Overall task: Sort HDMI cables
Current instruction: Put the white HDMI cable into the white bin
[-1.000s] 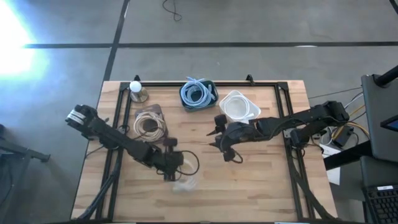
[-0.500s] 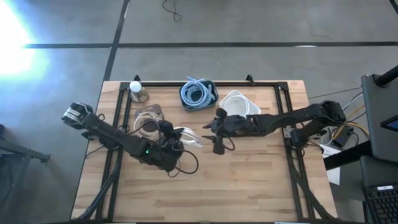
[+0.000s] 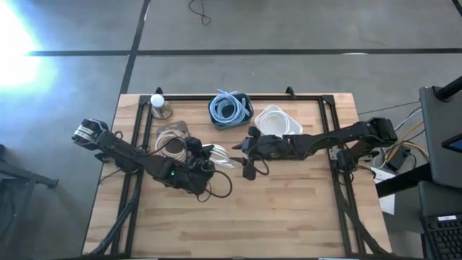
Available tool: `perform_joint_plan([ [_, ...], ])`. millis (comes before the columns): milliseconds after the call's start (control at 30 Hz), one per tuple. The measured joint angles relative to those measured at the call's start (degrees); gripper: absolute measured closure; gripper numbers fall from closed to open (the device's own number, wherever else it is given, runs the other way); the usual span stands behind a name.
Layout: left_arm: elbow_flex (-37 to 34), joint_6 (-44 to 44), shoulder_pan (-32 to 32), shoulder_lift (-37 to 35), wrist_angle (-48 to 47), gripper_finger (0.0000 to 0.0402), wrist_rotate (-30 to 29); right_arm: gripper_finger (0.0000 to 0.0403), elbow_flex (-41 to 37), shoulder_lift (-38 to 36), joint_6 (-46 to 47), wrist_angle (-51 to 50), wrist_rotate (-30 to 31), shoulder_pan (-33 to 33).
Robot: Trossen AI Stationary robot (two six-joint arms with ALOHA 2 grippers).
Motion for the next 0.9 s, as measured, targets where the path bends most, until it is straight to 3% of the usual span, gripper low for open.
perform_joint_plan([
  [333,-0.2,-0.3,0.7,0.0,1.7,0.0371,0.1,0.0223,0.1,-1.1,1.4,0.1,0.0,0.4],
  [667,-0.2,-0.6,1.0,0.0,8.0,0.0371,1.2,0.0223,0.1,0.3,-3.7,3.5,-0.6,-0.1],
  [900,-0.2,0.5,0.6,0.0,12.2,0.0372,1.6,0.0223,0.1,0.3,-5.8,2.3,3.8,-1.0],
])
